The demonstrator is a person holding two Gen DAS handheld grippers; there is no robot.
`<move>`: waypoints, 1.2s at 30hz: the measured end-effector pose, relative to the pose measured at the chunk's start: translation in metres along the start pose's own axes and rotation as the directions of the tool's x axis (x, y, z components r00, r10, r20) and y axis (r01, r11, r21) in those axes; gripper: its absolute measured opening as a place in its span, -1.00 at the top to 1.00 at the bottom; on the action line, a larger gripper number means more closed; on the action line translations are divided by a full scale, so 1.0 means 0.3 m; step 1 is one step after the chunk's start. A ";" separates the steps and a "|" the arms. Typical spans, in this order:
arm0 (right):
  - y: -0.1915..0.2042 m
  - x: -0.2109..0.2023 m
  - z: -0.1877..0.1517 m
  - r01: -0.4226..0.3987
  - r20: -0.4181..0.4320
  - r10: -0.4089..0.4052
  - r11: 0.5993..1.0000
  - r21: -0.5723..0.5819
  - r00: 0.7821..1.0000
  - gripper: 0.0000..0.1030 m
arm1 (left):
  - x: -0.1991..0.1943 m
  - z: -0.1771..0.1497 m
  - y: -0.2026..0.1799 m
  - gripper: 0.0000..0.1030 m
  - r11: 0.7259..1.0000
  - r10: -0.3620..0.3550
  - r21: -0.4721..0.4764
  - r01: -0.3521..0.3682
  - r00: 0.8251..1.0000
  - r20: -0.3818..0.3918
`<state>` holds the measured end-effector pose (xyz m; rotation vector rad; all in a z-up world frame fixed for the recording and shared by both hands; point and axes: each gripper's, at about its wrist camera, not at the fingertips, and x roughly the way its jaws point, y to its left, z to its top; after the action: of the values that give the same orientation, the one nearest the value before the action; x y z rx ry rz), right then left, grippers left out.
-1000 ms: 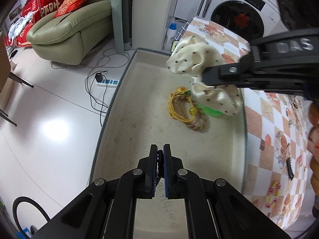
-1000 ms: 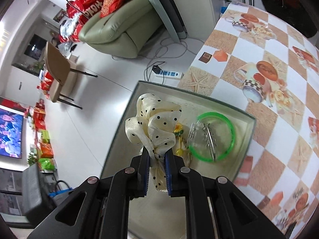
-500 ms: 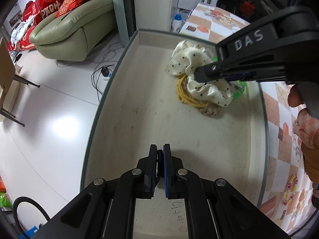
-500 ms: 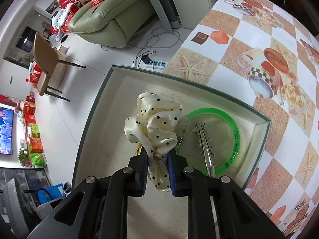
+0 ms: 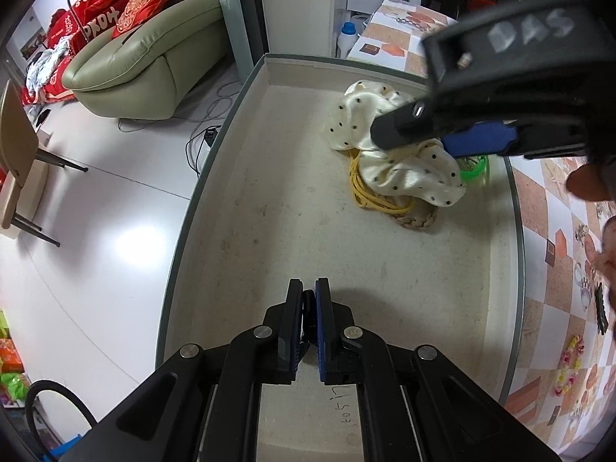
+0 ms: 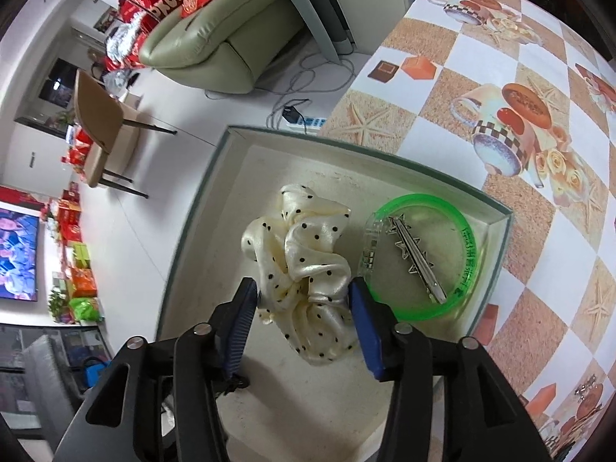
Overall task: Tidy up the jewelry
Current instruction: 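Open the right tool to drop the scrunchie while the left tool releases the claw clip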
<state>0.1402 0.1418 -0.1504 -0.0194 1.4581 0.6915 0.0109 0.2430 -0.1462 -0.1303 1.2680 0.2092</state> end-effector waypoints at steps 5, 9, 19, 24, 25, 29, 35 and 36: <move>-0.015 -0.080 -0.009 -0.086 0.057 0.083 0.995 0.049 0.995 -0.26 | -0.019 -0.008 -0.002 0.80 1.000 0.003 0.006 -0.003 1.000 0.000; -0.027 -0.125 -0.029 -0.134 0.081 0.128 0.988 0.073 0.988 -0.37 | -0.034 -0.009 -0.006 0.80 1.000 -0.010 0.004 0.010 1.000 0.003; -0.078 -0.222 -0.104 -0.160 0.128 0.147 0.982 0.099 0.981 -0.41 | -0.072 -0.016 -0.064 0.79 0.999 -0.017 0.031 0.017 1.000 0.004; -0.100 -0.235 -0.120 -0.158 0.125 0.142 0.980 0.123 0.982 -0.57 | -0.078 -0.003 -0.046 0.80 0.999 -0.029 0.013 0.029 1.000 0.004; -0.107 -0.239 -0.128 -0.161 0.127 0.145 0.979 0.127 0.981 -0.57 | -0.081 -0.002 -0.043 0.79 1.000 -0.030 0.006 0.030 1.000 0.005; -0.134 -0.255 -0.146 -0.174 0.140 0.153 0.974 0.145 0.978 -0.57 | -0.075 0.009 -0.025 0.79 1.000 -0.026 -0.004 0.026 1.000 -0.005; -0.183 -0.290 -0.186 -0.158 0.159 0.131 0.972 0.173 0.979 -0.57 | -0.080 0.014 -0.041 -0.64 1.000 -0.001 0.007 0.002 1.000 -0.010; -0.190 -0.296 -0.195 -0.156 0.161 0.128 0.972 0.177 0.979 -0.57 | -0.085 0.014 -0.045 -0.98 1.000 0.022 0.007 -0.022 1.000 -0.003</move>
<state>0.1164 0.0344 -0.1007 0.2813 1.3841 0.6540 0.0108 0.2285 -0.1208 -0.1107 1.2740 0.2230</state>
